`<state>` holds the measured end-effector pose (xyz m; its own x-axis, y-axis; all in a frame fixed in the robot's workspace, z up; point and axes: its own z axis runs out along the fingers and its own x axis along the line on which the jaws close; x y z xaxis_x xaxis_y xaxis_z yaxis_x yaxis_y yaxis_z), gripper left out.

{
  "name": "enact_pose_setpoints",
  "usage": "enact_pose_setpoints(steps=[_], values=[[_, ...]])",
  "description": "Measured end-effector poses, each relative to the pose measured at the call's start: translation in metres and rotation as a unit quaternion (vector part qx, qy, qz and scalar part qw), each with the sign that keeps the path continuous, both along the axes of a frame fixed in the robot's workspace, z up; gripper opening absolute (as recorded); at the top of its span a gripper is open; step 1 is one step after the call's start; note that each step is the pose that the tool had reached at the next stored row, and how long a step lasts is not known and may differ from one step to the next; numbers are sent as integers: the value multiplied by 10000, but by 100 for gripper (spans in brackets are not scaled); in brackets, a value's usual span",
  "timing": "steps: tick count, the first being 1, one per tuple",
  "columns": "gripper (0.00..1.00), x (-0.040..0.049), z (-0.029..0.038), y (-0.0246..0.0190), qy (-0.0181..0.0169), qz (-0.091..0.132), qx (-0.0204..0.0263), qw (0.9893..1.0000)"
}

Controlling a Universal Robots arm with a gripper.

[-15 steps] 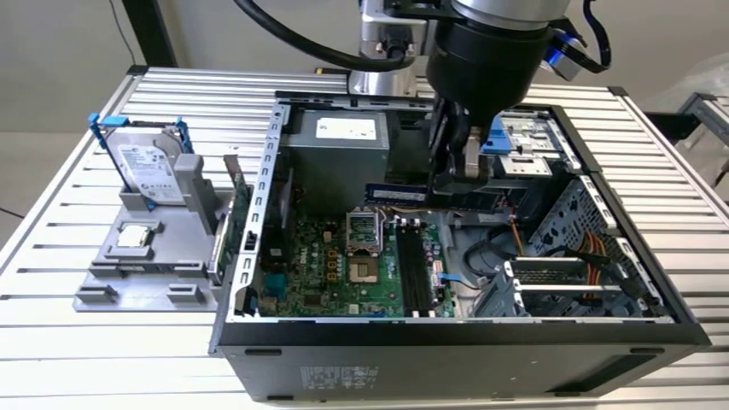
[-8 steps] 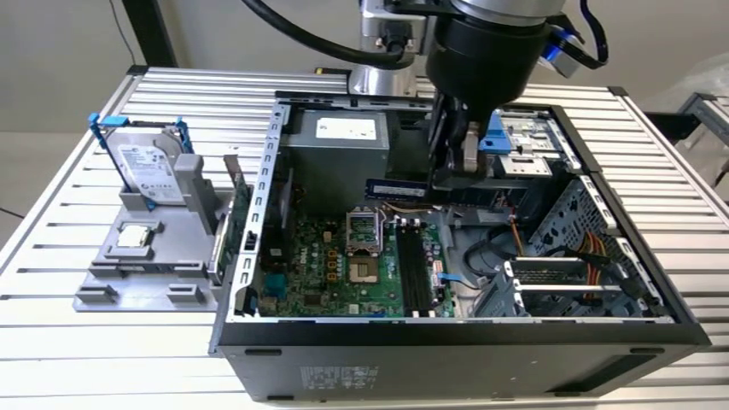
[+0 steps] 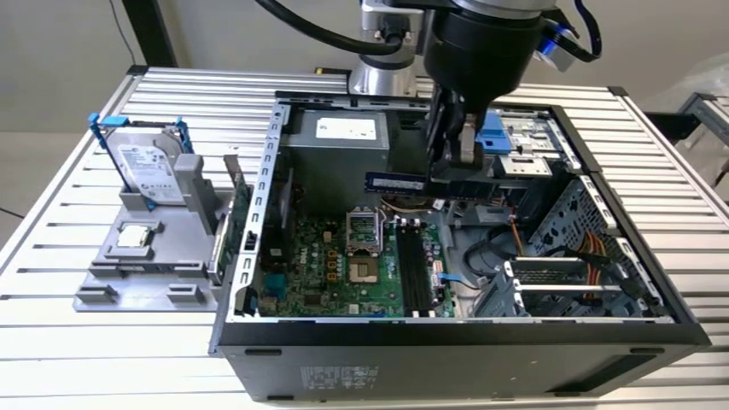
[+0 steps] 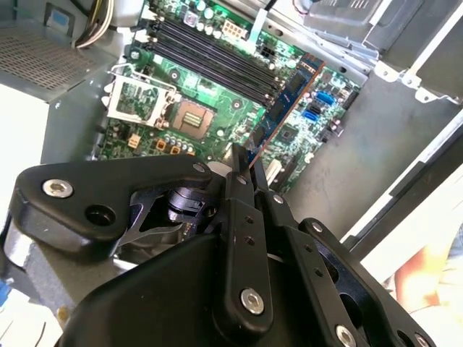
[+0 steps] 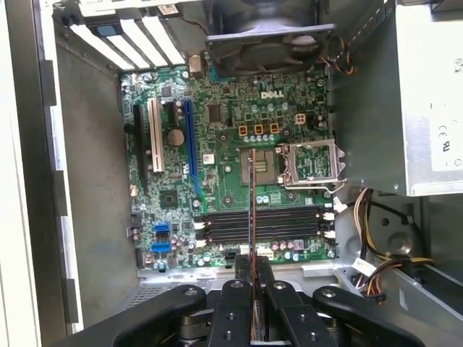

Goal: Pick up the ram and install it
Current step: 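Insert the ram into the slot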

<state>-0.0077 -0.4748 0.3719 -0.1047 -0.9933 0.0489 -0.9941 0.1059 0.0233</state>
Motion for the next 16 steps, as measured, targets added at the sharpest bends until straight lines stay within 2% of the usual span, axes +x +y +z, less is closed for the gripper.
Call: enact_pose_setpoints(steps=[16], values=[[0,7,0,91,0,-15,-24,10000]])
